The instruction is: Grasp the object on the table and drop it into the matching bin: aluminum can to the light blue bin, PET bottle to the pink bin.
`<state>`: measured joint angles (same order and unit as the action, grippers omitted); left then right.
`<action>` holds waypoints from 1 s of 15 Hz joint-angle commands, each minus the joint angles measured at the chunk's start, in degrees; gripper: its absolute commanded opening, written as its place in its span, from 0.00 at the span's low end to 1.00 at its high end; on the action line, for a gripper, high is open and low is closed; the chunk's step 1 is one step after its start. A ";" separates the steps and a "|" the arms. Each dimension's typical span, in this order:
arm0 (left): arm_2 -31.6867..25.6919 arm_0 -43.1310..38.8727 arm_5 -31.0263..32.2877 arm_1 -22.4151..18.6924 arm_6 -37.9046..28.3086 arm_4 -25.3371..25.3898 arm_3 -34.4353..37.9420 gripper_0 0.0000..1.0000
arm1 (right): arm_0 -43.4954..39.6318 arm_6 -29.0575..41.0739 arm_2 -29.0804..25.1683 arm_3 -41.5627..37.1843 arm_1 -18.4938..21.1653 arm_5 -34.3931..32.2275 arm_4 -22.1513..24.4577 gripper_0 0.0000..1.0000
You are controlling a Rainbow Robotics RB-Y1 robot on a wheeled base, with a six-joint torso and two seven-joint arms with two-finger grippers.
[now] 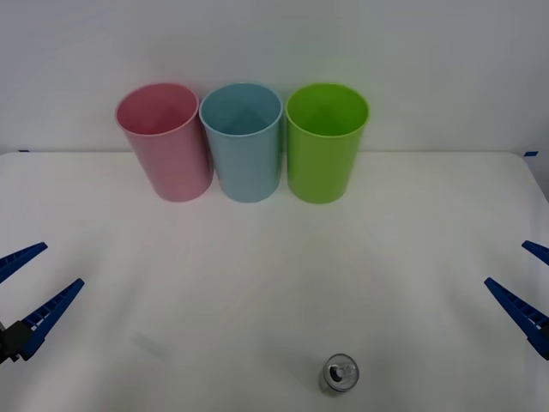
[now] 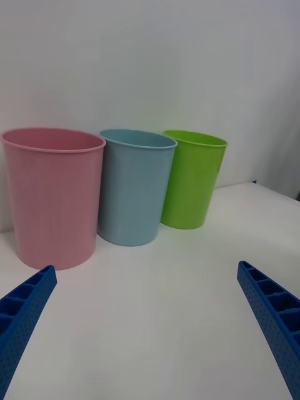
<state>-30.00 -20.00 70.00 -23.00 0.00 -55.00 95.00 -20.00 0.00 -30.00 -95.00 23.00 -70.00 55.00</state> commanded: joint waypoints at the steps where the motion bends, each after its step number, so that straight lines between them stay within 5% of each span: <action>1: 0.00 0.00 0.00 0.00 0.00 0.00 0.00 1.00 | 0.00 0.00 0.00 0.00 0.00 0.00 0.00 1.00; 5: 0.00 0.00 0.00 0.00 0.00 0.00 0.00 1.00 | -0.48 -0.35 2.23 0.52 0.99 1.01 -2.79 1.00; 15: 0.00 0.00 0.00 0.00 0.00 0.00 0.00 1.00 | -1.01 -3.87 12.69 0.43 9.34 1.09 -0.77 1.00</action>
<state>-30.00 -20.00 70.00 -23.00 0.00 -55.00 95.00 -21.25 -3.47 -17.91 -94.50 31.82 -68.91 53.65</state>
